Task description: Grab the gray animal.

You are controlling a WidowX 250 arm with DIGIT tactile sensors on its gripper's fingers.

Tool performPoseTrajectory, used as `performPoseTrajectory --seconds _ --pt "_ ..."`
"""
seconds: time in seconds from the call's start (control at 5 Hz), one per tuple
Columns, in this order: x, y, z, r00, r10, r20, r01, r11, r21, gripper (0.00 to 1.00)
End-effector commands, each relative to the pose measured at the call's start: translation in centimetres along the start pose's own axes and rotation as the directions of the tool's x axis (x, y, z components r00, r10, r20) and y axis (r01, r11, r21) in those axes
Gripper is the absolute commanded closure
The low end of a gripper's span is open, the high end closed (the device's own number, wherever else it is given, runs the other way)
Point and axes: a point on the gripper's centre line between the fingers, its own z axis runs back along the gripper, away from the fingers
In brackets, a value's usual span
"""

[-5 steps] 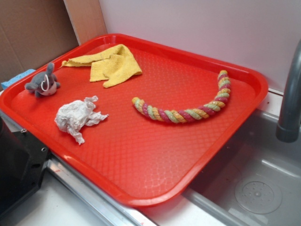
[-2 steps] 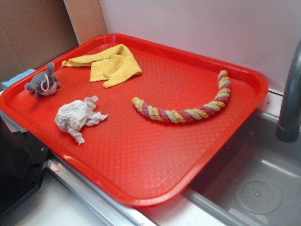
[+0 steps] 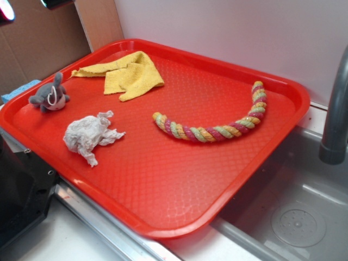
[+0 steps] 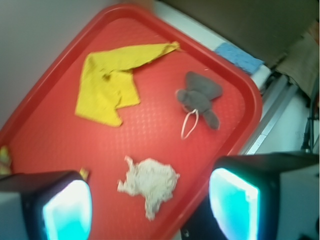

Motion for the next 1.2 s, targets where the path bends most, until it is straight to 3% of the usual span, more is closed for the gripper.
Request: performPoseTrajectory --seconds 0.0,0.4,1.0 --pt "3.7 2.5 -3.1 0.951 0.292 0.1 -0.3 0.952 0.065 0.0" --pt "4.8 4.7 -7.7 0.919 0.325 0.222 -0.362 0.92 0.149 0.0" --pt "5.1 7.0 -13.9 0.907 0.287 0.309 -0.363 0.904 0.226 0.0"
